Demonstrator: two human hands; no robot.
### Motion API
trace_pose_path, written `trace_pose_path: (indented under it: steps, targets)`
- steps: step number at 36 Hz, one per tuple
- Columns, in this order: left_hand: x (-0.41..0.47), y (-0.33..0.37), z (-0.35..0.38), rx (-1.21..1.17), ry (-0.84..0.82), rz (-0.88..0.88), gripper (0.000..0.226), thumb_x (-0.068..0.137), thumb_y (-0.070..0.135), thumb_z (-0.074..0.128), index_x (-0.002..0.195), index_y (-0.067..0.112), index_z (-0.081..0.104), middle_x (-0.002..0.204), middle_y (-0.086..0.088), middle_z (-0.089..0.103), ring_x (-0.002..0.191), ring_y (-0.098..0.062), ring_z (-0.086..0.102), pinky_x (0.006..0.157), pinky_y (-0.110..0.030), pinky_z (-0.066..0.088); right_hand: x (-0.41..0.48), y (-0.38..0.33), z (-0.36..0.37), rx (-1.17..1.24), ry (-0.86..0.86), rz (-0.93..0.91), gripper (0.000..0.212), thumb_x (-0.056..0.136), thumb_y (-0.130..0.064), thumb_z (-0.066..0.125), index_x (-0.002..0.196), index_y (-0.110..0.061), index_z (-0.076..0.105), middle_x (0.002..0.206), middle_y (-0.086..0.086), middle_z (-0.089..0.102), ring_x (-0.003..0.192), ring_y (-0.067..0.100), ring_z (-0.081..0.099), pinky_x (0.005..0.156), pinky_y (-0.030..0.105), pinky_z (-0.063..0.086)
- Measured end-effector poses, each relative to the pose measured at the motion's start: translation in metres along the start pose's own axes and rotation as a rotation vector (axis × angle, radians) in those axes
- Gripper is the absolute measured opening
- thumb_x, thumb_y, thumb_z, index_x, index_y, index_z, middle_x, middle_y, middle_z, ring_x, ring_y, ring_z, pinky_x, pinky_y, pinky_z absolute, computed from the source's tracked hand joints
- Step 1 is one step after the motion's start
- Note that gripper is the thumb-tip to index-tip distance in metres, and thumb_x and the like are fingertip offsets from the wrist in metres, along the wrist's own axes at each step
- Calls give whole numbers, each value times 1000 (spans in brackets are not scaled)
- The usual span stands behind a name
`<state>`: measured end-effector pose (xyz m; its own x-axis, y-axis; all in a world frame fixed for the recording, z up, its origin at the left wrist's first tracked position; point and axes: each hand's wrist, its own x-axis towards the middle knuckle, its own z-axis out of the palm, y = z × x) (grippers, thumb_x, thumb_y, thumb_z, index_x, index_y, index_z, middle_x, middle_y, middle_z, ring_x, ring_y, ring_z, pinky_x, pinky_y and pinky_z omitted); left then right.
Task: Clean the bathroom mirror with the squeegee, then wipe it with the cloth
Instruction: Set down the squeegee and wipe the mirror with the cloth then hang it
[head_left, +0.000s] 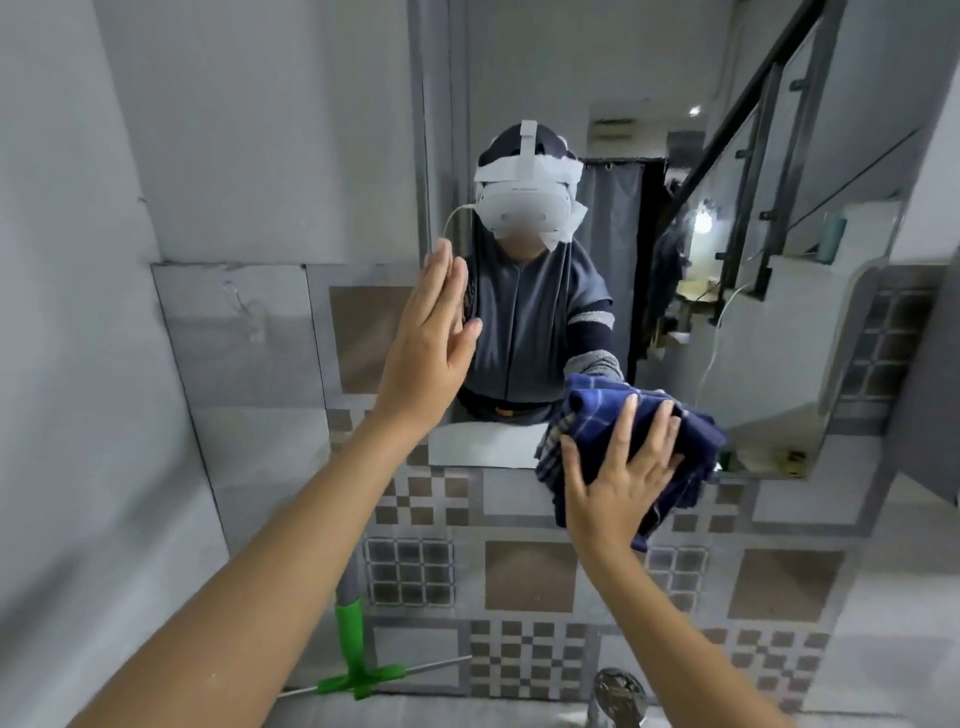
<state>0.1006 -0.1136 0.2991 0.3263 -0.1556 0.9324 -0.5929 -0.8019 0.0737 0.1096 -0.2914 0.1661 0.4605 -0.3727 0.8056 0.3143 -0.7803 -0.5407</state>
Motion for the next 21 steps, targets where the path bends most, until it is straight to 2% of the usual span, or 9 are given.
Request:
trace_pose_path:
  steps: [2, 4, 5, 6, 8, 10, 12, 15, 21]
  targets:
    - [-19, 3, 1, -46, 6, -11, 53, 91, 7, 52, 139, -1, 30, 150, -17, 23, 140, -18, 23, 112, -34, 30, -5, -12, 8, -10, -3, -40, 70, 88, -61, 34, 144, -20, 21, 151, 14, 11, 141, 30, 9, 113, 50, 6]
    - [-40, 8, 0, -99, 16, -42, 47, 89, 2, 55, 134, -2, 39, 146, -15, 28, 133, 7, 25, 107, -15, 30, -9, -23, 15, -14, -9, -55, 71, 88, -60, 37, 144, -22, 18, 151, 14, 11, 141, 29, 7, 113, 50, 6]
    - [-50, 9, 0, -112, 20, -60, 43, 88, 1, 56, 130, -2, 45, 143, -13, 33, 127, 15, 27, 104, -9, 29, -10, -28, 18, -16, -19, -62, 72, 87, -59, 39, 145, -24, 16, 151, 13, 10, 142, 28, 5, 113, 50, 5]
    - [-59, 9, 0, -113, 26, -82, 38, 88, 3, 57, 125, -1, 50, 138, -12, 40, 124, 14, 32, 102, -9, 31, -12, -33, 21, -19, -31, -76, 72, 86, -58, 41, 145, -25, 14, 151, 13, 8, 142, 27, 4, 113, 49, 4]
    - [-74, 7, 0, -111, 34, -135, 28, 88, 11, 57, 115, 4, 58, 125, -8, 53, 116, -2, 46, 99, -22, 42, -15, -44, 26, -24, -56, -122, 72, 86, -55, 44, 145, -25, 16, 151, 12, 8, 142, 25, 2, 114, 48, 2]
    - [-83, 7, -2, -149, 37, -189, 22, 89, 17, 56, 108, 7, 60, 109, -5, 61, 101, -10, 56, 89, -26, 48, -18, -54, 29, -33, -80, -169, 69, 87, -54, 45, 144, -23, 21, 152, 11, 7, 142, 24, 0, 114, 47, -1]
    - [-87, 8, -4, -205, 33, -228, 19, 89, 20, 55, 103, 8, 61, 100, -2, 63, 91, -9, 58, 82, -22, 50, -22, -64, 33, -40, -100, -194, 69, 87, -53, 46, 144, -22, 23, 152, 10, 6, 144, 20, -6, 114, 43, -5]
    - [-89, 6, -7, -274, 44, -314, 18, 88, 20, 57, 102, 8, 62, 96, 2, 62, 87, -1, 58, 78, -11, 47, -28, -76, 40, -44, -111, -206, 69, 88, -53, 46, 145, -22, 21, 152, 10, 3, 143, 14, -16, 114, 40, -11]
    - [-89, 3, -9, -394, 121, -528, 19, 85, 21, 63, 102, 12, 62, 93, 8, 61, 87, -1, 60, 75, -11, 49, -32, -86, 46, -61, -125, -249, 66, 90, -53, 40, 145, -19, 23, 152, 12, 5, 143, 16, -16, 114, 41, -13]
